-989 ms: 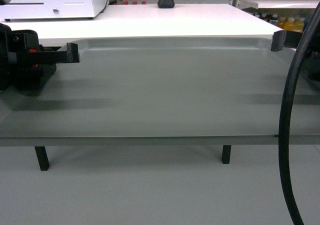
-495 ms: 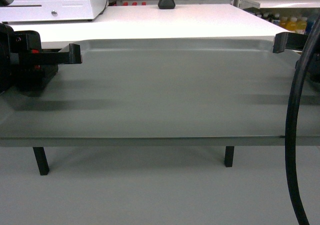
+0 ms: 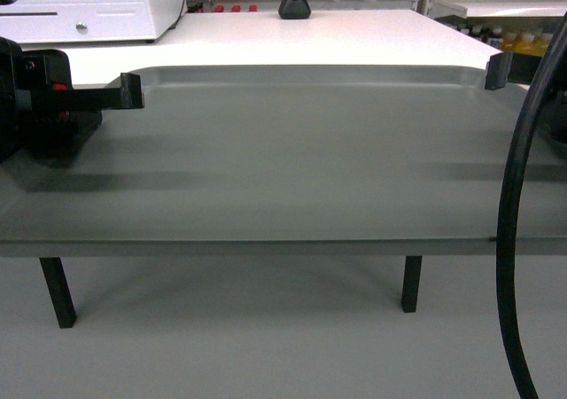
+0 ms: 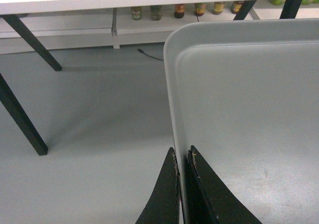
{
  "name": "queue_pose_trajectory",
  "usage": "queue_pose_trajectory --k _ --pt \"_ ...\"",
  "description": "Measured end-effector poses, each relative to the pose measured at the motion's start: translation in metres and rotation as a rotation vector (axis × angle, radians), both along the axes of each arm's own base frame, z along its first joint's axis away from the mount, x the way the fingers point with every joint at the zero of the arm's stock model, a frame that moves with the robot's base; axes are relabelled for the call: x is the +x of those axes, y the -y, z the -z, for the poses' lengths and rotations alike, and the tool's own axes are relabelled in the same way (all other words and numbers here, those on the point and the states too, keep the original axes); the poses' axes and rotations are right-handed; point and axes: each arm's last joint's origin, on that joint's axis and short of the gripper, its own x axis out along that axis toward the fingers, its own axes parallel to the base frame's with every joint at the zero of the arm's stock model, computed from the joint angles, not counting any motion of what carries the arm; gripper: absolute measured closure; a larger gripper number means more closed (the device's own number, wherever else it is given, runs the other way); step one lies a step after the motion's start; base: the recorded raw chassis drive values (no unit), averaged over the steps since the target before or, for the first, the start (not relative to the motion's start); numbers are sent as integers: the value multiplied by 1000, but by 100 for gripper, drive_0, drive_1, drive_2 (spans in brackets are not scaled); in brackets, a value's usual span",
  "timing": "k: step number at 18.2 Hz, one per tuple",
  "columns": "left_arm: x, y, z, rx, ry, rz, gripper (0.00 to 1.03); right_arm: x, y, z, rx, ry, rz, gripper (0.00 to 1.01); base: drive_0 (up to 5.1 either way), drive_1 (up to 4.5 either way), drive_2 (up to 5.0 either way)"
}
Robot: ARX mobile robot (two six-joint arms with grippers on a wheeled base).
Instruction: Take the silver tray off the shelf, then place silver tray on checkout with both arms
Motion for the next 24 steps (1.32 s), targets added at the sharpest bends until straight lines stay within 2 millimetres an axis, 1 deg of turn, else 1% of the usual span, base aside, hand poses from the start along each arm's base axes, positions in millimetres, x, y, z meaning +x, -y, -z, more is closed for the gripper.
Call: queue_pose_trajectory --k 24 --pt "0 0 1 3 -8 1 100 1 0 2 -3 -11 0 98 2 422 -417"
